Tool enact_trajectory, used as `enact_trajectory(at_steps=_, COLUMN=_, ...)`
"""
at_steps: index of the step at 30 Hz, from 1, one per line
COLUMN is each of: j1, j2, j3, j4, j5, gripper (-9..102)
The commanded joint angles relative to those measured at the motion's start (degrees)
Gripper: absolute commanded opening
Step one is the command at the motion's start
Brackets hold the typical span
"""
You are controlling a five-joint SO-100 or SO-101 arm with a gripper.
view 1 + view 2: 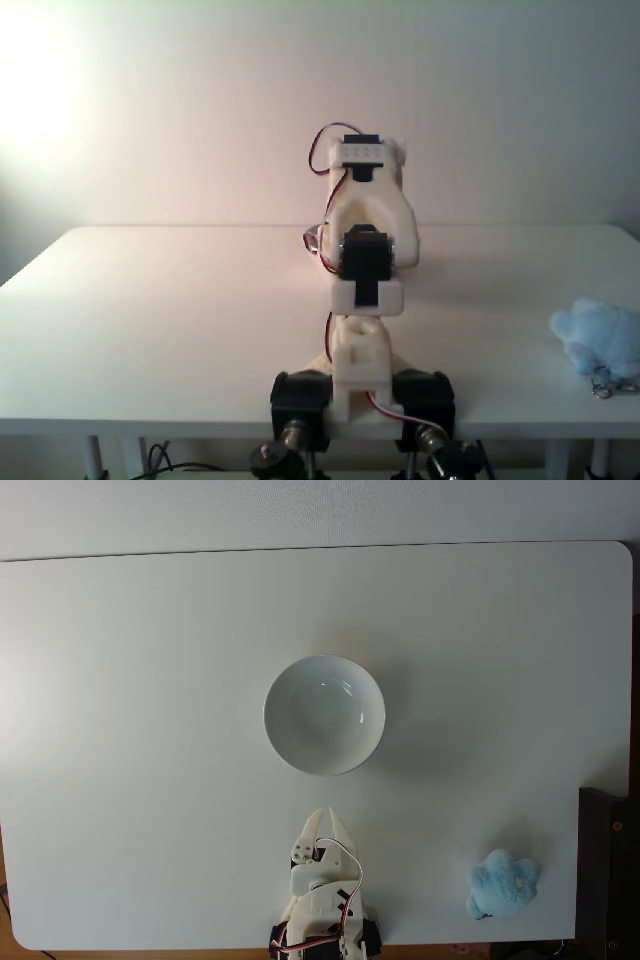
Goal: Grasp a skyblue doll and put it into the bowl.
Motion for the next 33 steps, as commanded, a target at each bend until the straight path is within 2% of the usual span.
enact_trajectory(at_steps=1, j1=-0.4, j2=17.2, j3=-1.5, j4=-0.8, j5=-0.1, gripper=1)
enact_trajectory(at_steps=5, j1=-0.4, j2=17.2, j3=-1.6, j4=-0.5, j5=0.1, gripper=2)
enact_trajectory(at_steps=7, j1=-0.4, j2=17.2, j3=-1.6, j4=-0.2, j5=1.3, gripper=6)
enact_trajectory(at_steps=10, j1=0.3, j2=17.2, j3=-1.5, j4=0.0, j5=5.4, gripper=19)
enact_trajectory(at_steps=16, j1=0.5, j2=17.2, j3=-1.6, j4=-0.4, j5=5.9, gripper=51)
enact_trajectory(at_steps=19, j1=0.8, j2=17.2, j3=-2.5, j4=-0.7, j5=6.9, gripper=59)
enact_trajectory(at_steps=30, j1=2.3, j2=16.6, j3=-18.6, j4=0.2, j5=5.8, gripper=62)
enact_trajectory(at_steps=33, j1=6.2, j2=16.5, j3=-21.5, j4=0.4, j5=5.7, gripper=62)
